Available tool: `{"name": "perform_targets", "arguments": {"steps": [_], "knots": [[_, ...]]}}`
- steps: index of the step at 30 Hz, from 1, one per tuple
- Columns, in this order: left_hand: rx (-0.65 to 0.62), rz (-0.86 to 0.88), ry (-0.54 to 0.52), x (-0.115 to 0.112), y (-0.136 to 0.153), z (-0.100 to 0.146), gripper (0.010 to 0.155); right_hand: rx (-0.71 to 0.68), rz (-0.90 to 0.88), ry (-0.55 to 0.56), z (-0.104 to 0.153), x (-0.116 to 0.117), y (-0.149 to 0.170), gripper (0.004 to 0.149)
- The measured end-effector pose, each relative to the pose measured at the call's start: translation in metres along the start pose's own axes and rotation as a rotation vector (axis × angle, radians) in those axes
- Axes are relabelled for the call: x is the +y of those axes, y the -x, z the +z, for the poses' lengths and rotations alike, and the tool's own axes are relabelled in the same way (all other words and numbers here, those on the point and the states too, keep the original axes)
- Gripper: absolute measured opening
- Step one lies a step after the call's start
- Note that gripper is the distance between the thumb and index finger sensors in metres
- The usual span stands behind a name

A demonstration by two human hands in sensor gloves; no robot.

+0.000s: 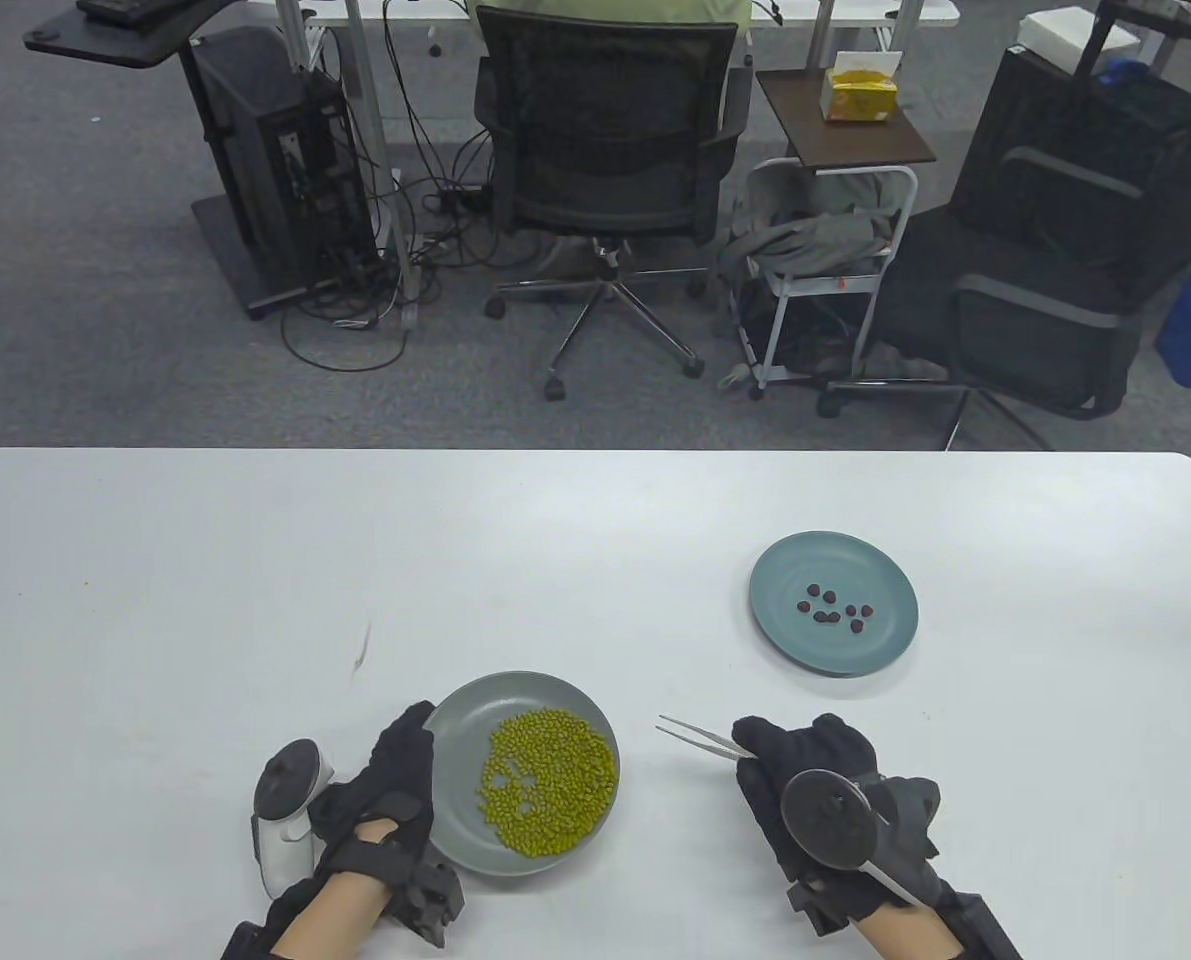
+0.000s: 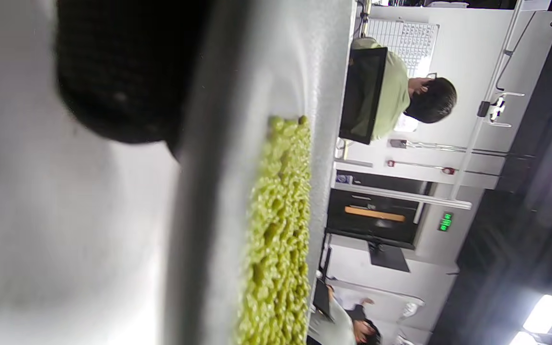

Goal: Pick cranberries with tweezers into plate

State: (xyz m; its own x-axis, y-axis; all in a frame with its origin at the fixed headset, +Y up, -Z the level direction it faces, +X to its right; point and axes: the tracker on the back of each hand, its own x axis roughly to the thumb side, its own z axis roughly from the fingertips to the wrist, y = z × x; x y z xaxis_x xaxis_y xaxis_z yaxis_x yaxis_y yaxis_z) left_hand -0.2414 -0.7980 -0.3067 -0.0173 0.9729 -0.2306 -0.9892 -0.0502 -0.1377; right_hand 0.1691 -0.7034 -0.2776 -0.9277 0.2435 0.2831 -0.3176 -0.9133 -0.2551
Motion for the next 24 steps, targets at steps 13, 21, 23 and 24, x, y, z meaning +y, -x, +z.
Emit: {"name": "perform_targets", "arguments": {"steps": [13, 21, 23, 24], "knots": [[0.252, -0.323, -0.130, 0.067, -0.037, -0.105, 0.052, 0.007, 0.019, -0.011, 0.000, -0.001, 0.003, 0.050], [0.317, -0.467, -0.171, 0.077, -0.039, -0.143, 0.051, 0.011, 0.020, -0.017, -0.001, -0.004, 0.005, 0.049], [0.329, -0.498, -0.182, 0.077, -0.037, -0.148, 0.051, 0.009, 0.020, -0.024, -0.002, -0.003, 0.006, 0.049], [0.330, -0.511, -0.182, 0.077, -0.037, -0.150, 0.051, 0.006, 0.021, -0.029, -0.002, -0.002, 0.006, 0.049]]}}
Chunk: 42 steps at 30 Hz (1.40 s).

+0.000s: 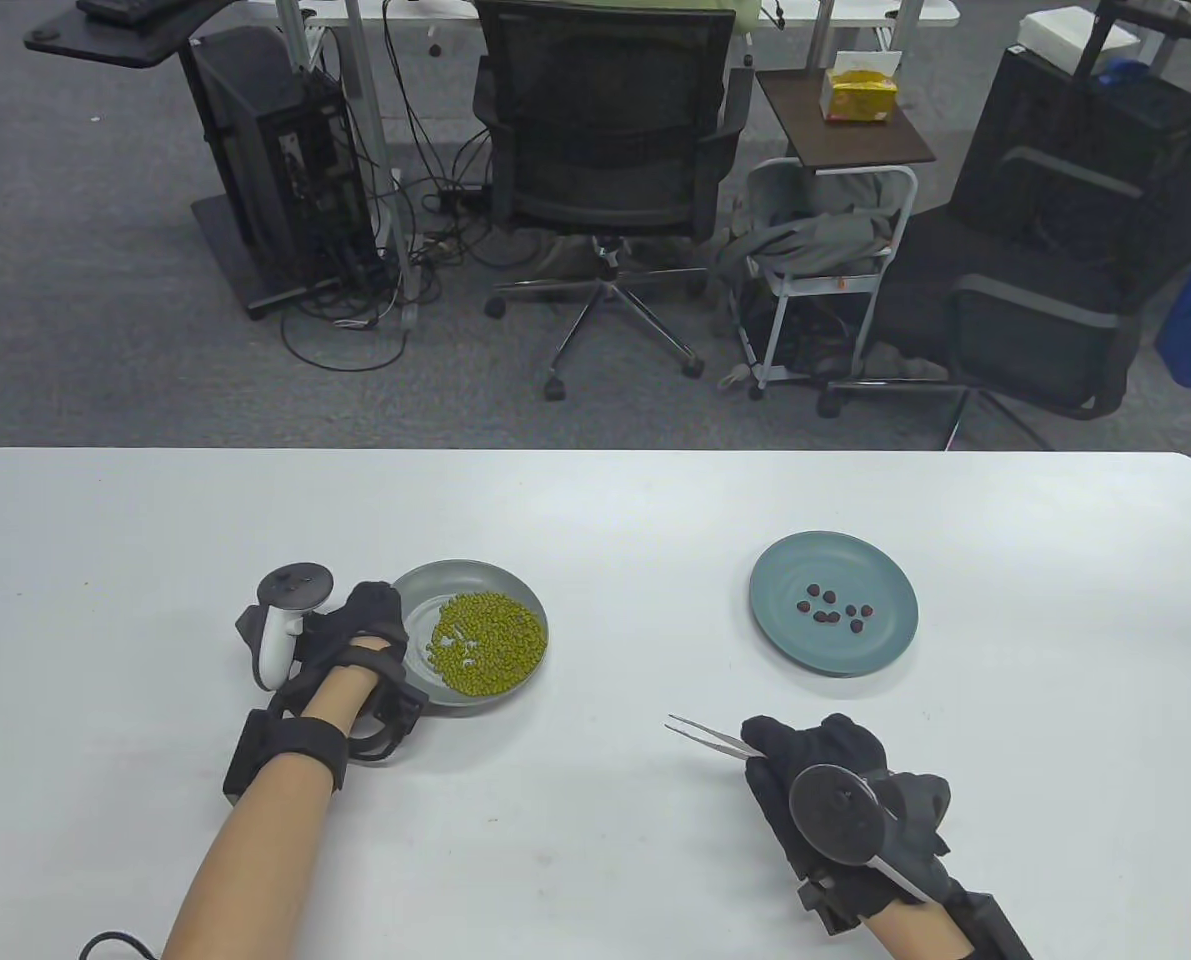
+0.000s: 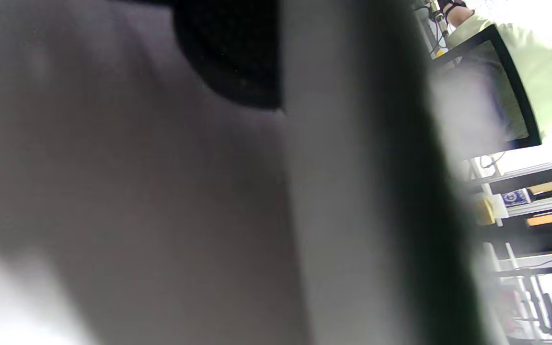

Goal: Pick cranberries with tweezers into plate

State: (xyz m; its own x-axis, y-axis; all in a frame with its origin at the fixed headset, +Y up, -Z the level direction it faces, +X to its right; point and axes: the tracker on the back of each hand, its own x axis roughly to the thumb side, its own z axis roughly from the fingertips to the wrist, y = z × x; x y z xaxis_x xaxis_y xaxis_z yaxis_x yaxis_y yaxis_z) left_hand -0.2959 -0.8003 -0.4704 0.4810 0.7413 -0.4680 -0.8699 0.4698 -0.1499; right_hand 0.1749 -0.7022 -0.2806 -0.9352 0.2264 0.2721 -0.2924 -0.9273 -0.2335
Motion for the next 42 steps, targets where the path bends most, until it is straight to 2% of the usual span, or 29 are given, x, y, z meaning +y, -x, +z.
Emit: {"name": "perform_targets", "arguments": {"steps": [2, 7, 9, 11, 18, 20, 22, 23, 24, 26, 28, 30, 33, 34, 37, 42], "knots": [[0.006, -0.036, -0.012, -0.001, 0.000, -0.003, 0.050, -0.002, 0.003, -0.007, 0.000, 0.001, 0.000, 0.049], [0.028, 0.001, -0.052, 0.001, 0.002, -0.005, 0.050, -0.005, 0.000, -0.006, 0.000, -0.001, 0.001, 0.049], [0.059, -0.042, -0.112, 0.005, 0.000, -0.001, 0.051, 0.000, -0.003, -0.006, 0.000, -0.001, 0.002, 0.049], [0.071, -0.154, -0.200, 0.009, -0.003, 0.004, 0.051, 0.004, -0.002, -0.007, 0.000, -0.001, 0.003, 0.049], [0.062, -0.390, -0.265, 0.019, -0.007, 0.033, 0.061, 0.028, -0.006, -0.001, -0.001, -0.003, 0.007, 0.049], [0.022, -0.466, -0.295, 0.024, -0.009, 0.045, 0.058, 0.035, -0.008, 0.000, 0.000, -0.003, 0.007, 0.049], [-0.041, -0.612, -0.328, 0.025, -0.014, 0.060, 0.056, 0.041, -0.009, -0.001, 0.000, -0.003, 0.008, 0.049], [-0.112, -0.706, -0.321, 0.024, -0.018, 0.071, 0.056, 0.043, -0.005, 0.000, -0.001, -0.001, 0.008, 0.049], [-0.184, -0.756, -0.345, 0.020, -0.022, 0.083, 0.057, 0.046, 0.003, -0.003, -0.001, 0.000, 0.008, 0.049], [-0.343, -0.786, -0.328, 0.010, -0.028, 0.107, 0.059, 0.048, 0.003, -0.002, -0.001, 0.001, 0.008, 0.049], [-0.443, -0.811, -0.336, -0.003, -0.034, 0.134, 0.062, 0.049, 0.001, -0.003, -0.001, 0.001, 0.008, 0.049], [-0.589, -0.856, -0.302, -0.025, -0.039, 0.164, 0.063, 0.041, 0.002, -0.004, -0.001, 0.002, 0.007, 0.049], [-0.700, -0.959, -0.323, -0.053, -0.040, 0.202, 0.070, 0.031, 0.006, -0.006, 0.001, 0.004, 0.004, 0.049], [-0.717, -0.969, -0.338, -0.060, -0.039, 0.208, 0.074, 0.030, 0.007, -0.005, 0.001, 0.004, 0.003, 0.049], [-0.774, -0.970, -0.282, -0.083, -0.032, 0.221, 0.077, 0.024, 0.009, -0.004, 0.002, 0.005, 0.001, 0.049], [-0.786, -1.022, -0.228, -0.104, -0.017, 0.214, 0.082, 0.012, 0.014, -0.014, 0.001, 0.009, -0.002, 0.048]]}}
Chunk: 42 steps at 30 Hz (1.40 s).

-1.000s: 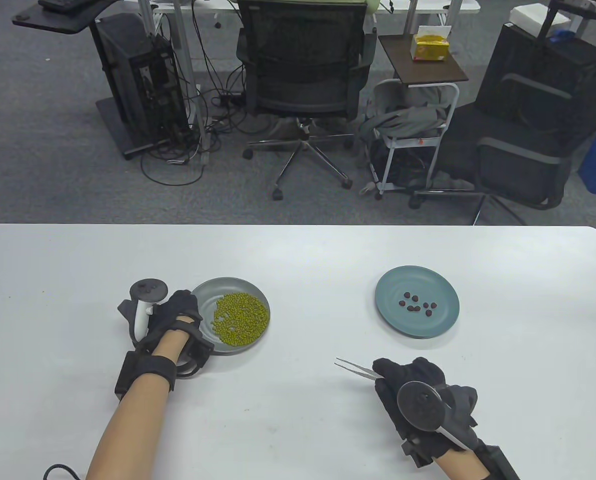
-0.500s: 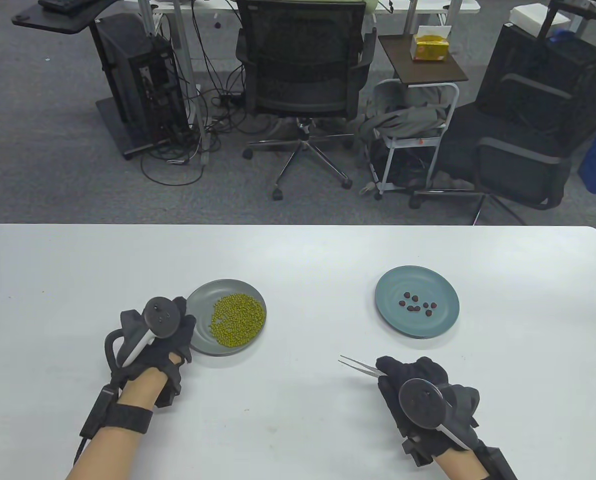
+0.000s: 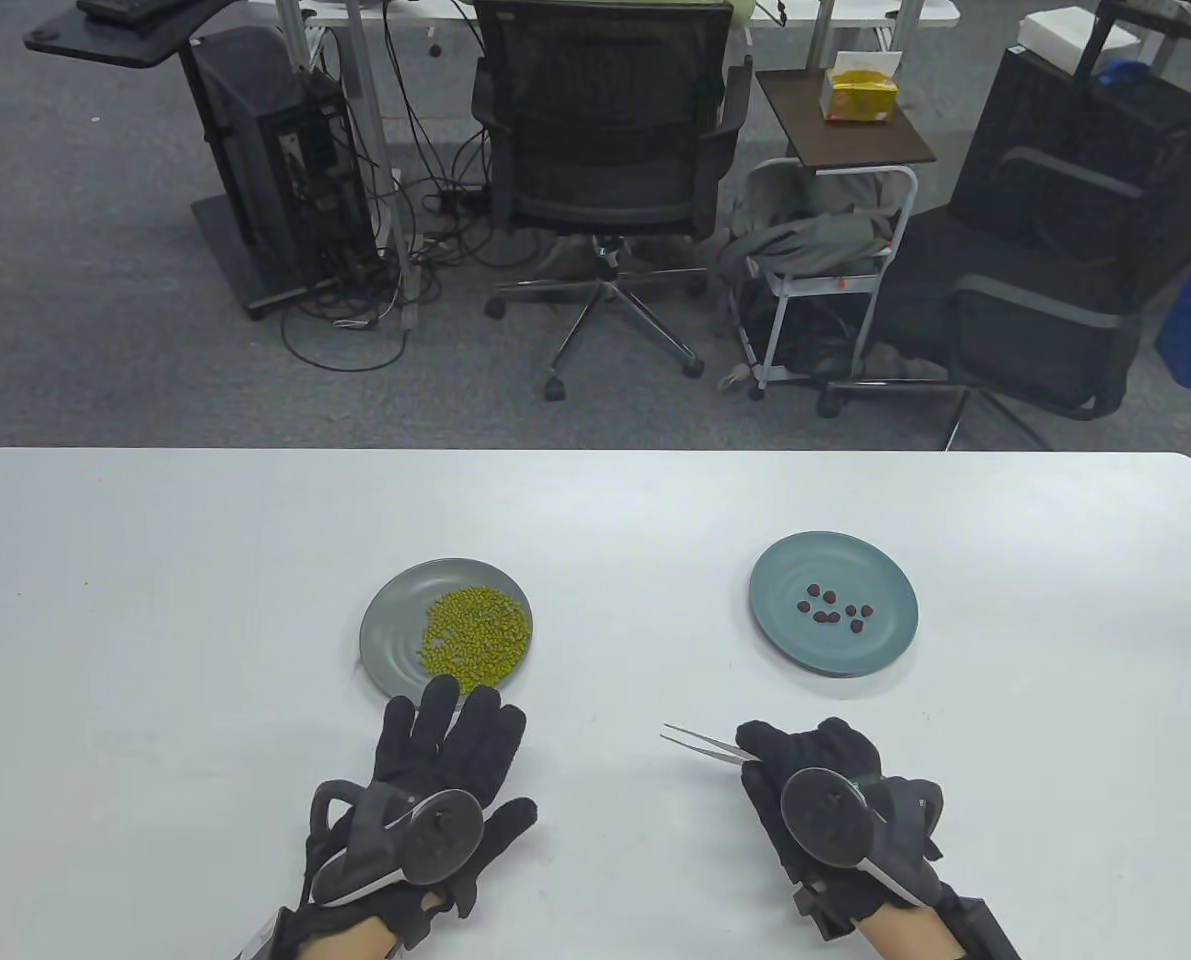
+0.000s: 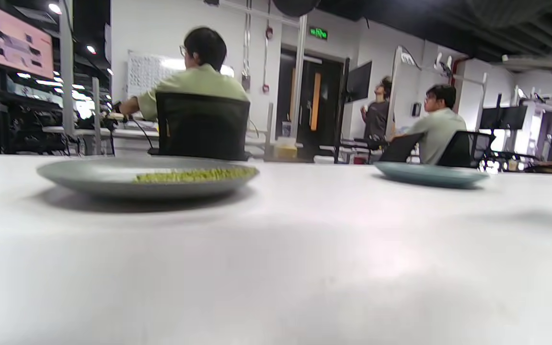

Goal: Pick cranberries with tweezers into plate

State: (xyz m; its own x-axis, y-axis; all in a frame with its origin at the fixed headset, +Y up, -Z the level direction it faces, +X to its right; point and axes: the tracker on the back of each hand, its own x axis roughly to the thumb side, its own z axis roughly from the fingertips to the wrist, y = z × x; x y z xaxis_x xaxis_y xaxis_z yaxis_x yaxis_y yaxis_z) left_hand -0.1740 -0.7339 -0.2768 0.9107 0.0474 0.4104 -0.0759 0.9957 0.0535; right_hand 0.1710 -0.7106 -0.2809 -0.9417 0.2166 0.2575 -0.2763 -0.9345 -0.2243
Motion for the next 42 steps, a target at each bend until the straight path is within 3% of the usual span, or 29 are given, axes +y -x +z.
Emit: {"name": "perform_targets", "arguments": {"steps": [5, 11, 16, 21, 28, 34, 39, 42], "knots": [[-0.014, -0.068, -0.001, -0.011, 0.000, -0.002, 0.081, -0.006, 0.006, -0.020, 0.002, 0.004, -0.002, 0.049], [-0.022, -0.033, 0.054, -0.018, -0.002, -0.001, 0.082, -0.006, 0.025, -0.030, 0.002, 0.007, -0.007, 0.048], [-0.036, -0.017, 0.044, -0.017, -0.007, 0.004, 0.085, 0.020, 0.019, -0.043, -0.014, 0.001, -0.009, 0.048], [-0.042, -0.007, 0.057, -0.018, -0.007, 0.006, 0.086, 0.024, 0.128, -0.050, -0.043, 0.001, -0.019, 0.049], [-0.041, 0.028, 0.078, -0.022, -0.007, 0.005, 0.086, 0.032, 0.368, -0.162, -0.083, 0.049, -0.041, 0.049], [-0.047, 0.044, 0.096, -0.026, -0.009, 0.004, 0.087, -0.013, 0.558, -0.279, -0.093, 0.092, -0.057, 0.048], [-0.045, 0.048, 0.086, -0.024, -0.006, 0.005, 0.088, -0.049, 0.624, -0.259, -0.090, 0.102, -0.060, 0.049], [-0.039, 0.044, 0.092, -0.024, -0.005, 0.005, 0.088, -0.019, 0.557, -0.269, -0.086, 0.093, -0.056, 0.052]]}}
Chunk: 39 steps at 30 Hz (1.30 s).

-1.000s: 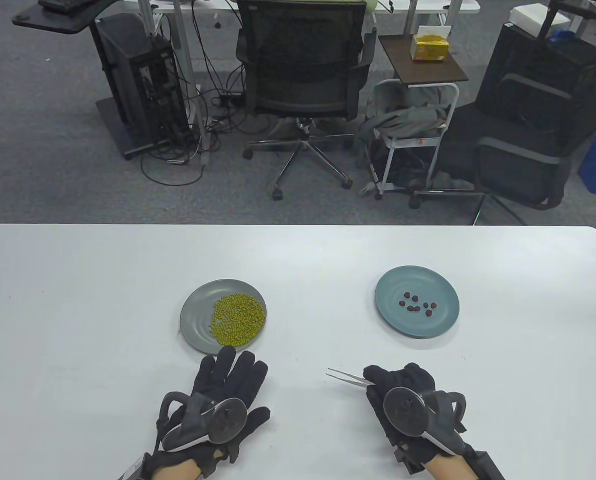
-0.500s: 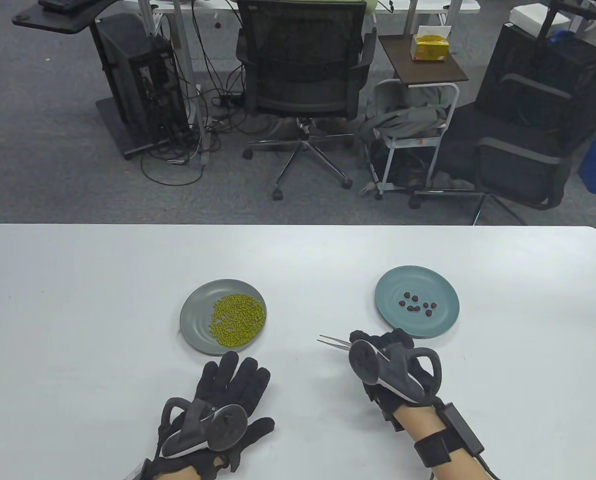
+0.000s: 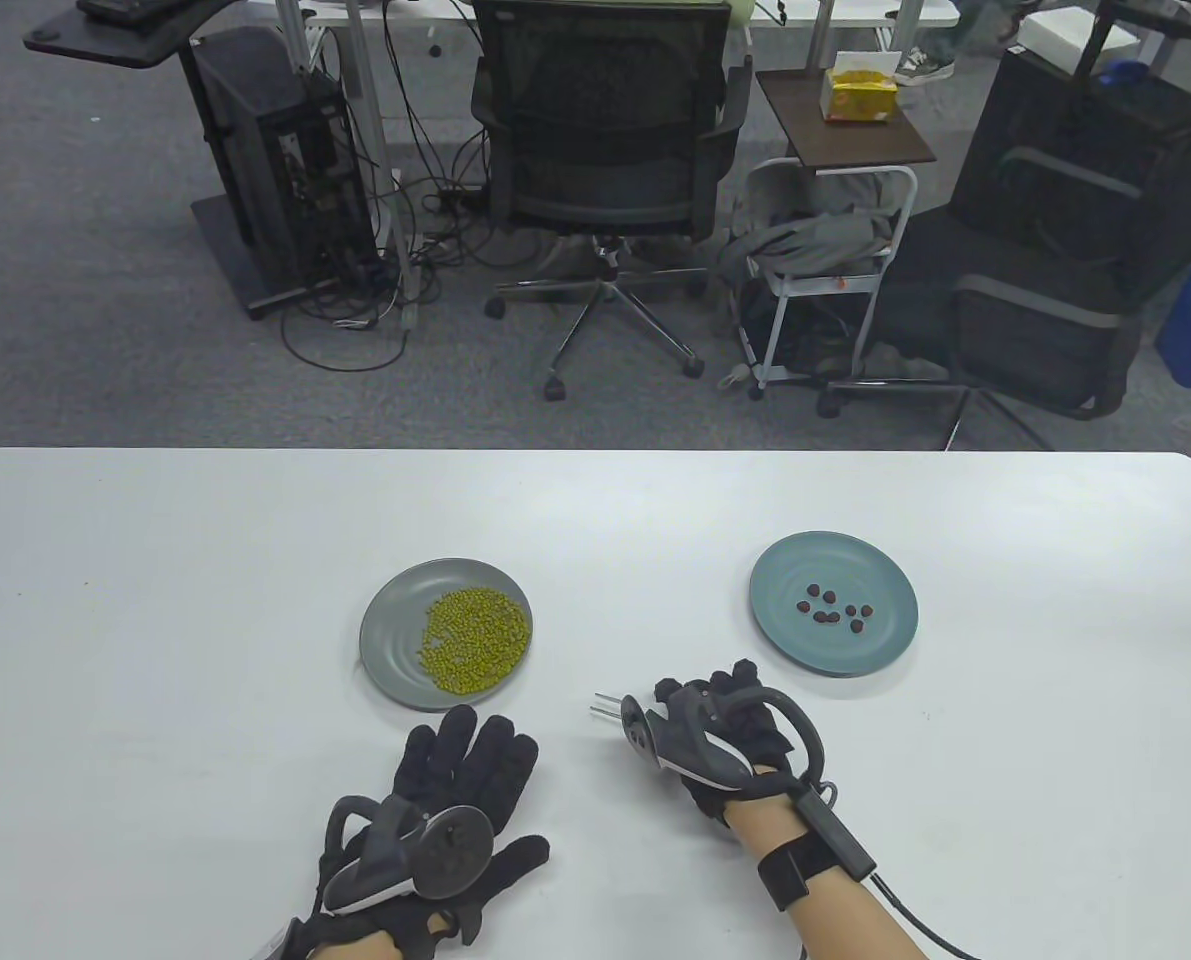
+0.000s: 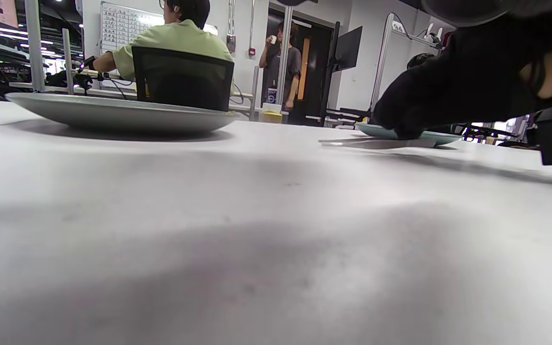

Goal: Pick cranberries with tweezers into plate

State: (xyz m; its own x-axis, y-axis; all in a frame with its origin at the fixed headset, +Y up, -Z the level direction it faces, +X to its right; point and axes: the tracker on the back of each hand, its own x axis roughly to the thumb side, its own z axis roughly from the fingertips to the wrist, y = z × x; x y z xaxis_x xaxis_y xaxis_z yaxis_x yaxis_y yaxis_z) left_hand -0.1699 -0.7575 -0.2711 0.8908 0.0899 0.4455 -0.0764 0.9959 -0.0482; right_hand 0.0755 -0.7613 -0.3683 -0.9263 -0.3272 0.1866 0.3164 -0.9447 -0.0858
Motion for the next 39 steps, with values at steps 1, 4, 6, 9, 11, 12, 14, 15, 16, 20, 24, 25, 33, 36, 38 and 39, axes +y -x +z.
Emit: {"name": "perform_targets", "arguments": {"steps": [1, 4, 6, 9, 11, 12, 14, 15, 16, 20, 24, 25, 33, 36, 38, 39], "knots": [[-0.002, -0.002, -0.008, 0.001, 0.000, 0.001, 0.087, 0.007, -0.049, 0.020, 0.006, -0.006, 0.005, 0.052], [0.003, -0.030, -0.025, 0.002, 0.001, 0.001, 0.086, 0.000, -0.145, 0.110, 0.029, -0.024, 0.018, 0.054], [0.004, -0.021, -0.035, 0.003, 0.002, 0.002, 0.086, -0.003, -0.194, 0.154, 0.047, -0.034, 0.026, 0.056], [0.002, -0.022, -0.055, 0.006, 0.000, 0.004, 0.086, -0.012, -0.258, 0.232, 0.074, -0.044, 0.039, 0.056], [-0.001, -0.025, -0.069, 0.008, -0.001, 0.005, 0.086, -0.031, -0.284, 0.284, 0.094, -0.047, 0.047, 0.056], [-0.001, -0.024, -0.075, 0.009, -0.002, 0.006, 0.086, -0.023, -0.296, 0.304, 0.100, -0.046, 0.049, 0.055], [-0.002, -0.024, -0.082, 0.010, -0.002, 0.006, 0.087, -0.047, -0.331, 0.333, 0.111, -0.042, 0.053, 0.055], [-0.002, -0.030, -0.084, 0.009, -0.002, 0.006, 0.086, -0.039, -0.361, 0.348, 0.115, -0.039, 0.054, 0.055], [0.000, -0.038, -0.090, 0.009, -0.001, 0.006, 0.087, -0.038, -0.387, 0.340, 0.118, -0.035, 0.055, 0.055], [0.008, -0.035, -0.084, 0.008, 0.000, 0.005, 0.087, -0.074, -0.417, 0.330, 0.118, -0.036, 0.056, 0.056], [0.014, -0.031, -0.093, 0.009, 0.001, 0.004, 0.087, -0.083, -0.407, 0.318, 0.110, -0.032, 0.051, 0.057], [0.014, -0.029, -0.095, 0.009, 0.001, 0.005, 0.087, -0.092, -0.393, 0.306, 0.107, -0.030, 0.049, 0.058], [0.011, -0.033, -0.097, 0.011, 0.001, 0.005, 0.087, -0.116, -0.363, 0.163, 0.100, -0.020, 0.047, 0.083], [0.017, -0.020, -0.104, 0.012, 0.001, 0.002, 0.087, -0.109, -0.325, 0.161, 0.096, -0.022, 0.048, 0.086], [0.020, -0.021, -0.110, 0.012, 0.003, 0.001, 0.087, -0.111, -0.368, 0.187, 0.095, -0.024, 0.049, 0.086], [0.024, -0.008, -0.104, 0.012, 0.004, 0.001, 0.087, -0.108, -0.374, 0.182, 0.095, -0.024, 0.049, 0.085]]}}
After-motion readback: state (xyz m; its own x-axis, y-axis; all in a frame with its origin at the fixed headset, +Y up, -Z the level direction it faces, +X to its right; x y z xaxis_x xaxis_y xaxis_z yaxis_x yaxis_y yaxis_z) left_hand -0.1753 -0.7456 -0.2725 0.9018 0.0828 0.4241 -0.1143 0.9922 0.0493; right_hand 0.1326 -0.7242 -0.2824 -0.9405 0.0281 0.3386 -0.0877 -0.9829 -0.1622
